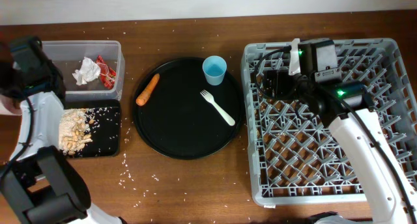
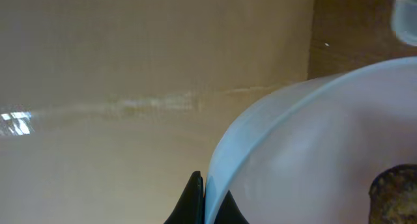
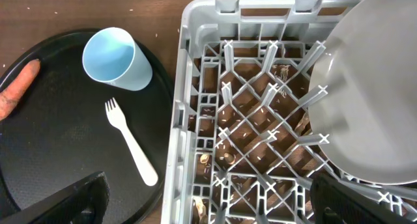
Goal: Sort waste into correct bins and load items into the dishwasher rack
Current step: 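Tip the pink bowl over the black tray to empty the scrap, then bring the pink bowl toward the rack and hand it to the right gripper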
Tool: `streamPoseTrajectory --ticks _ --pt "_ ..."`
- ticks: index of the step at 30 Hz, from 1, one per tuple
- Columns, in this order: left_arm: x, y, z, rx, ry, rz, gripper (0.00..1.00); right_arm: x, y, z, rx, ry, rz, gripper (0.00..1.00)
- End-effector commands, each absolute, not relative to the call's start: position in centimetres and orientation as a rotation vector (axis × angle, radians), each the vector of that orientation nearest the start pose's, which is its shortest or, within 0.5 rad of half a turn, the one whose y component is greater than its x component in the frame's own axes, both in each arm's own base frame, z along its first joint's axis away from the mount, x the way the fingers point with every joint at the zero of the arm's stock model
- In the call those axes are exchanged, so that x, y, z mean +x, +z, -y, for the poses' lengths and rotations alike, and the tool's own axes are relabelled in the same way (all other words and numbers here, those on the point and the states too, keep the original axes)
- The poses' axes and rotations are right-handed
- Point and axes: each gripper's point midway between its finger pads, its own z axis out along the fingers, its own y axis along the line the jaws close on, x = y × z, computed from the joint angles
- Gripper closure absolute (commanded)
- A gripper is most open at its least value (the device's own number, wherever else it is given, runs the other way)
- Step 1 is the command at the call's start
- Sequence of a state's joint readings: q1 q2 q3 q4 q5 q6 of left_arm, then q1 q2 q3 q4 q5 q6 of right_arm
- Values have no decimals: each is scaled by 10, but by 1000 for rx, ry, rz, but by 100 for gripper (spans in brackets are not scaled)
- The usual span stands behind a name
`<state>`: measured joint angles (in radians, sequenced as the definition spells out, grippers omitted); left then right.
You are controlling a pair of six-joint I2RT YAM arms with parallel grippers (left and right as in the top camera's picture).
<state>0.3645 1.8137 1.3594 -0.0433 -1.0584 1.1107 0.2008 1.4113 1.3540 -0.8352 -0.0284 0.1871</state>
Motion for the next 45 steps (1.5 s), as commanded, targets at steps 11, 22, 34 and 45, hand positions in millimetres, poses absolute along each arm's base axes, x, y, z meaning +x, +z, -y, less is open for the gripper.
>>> streamPoseTrajectory --ticks 11,22,34,45 --pt "399 357 -266 123 2112 -2082 100 373 230 -83 -30 214 -2472 3" --pt "399 330 -208 -527 1722 -1874 100 377 233 -84 -30 218 -2450 3" --pt "477 214 135 316 -419 -2193 100 385 256 -125 -146 499 -2341 3" --pt "449 215 179 456 -680 -2200 100 399 239 -206 -331 670 -2291 24"
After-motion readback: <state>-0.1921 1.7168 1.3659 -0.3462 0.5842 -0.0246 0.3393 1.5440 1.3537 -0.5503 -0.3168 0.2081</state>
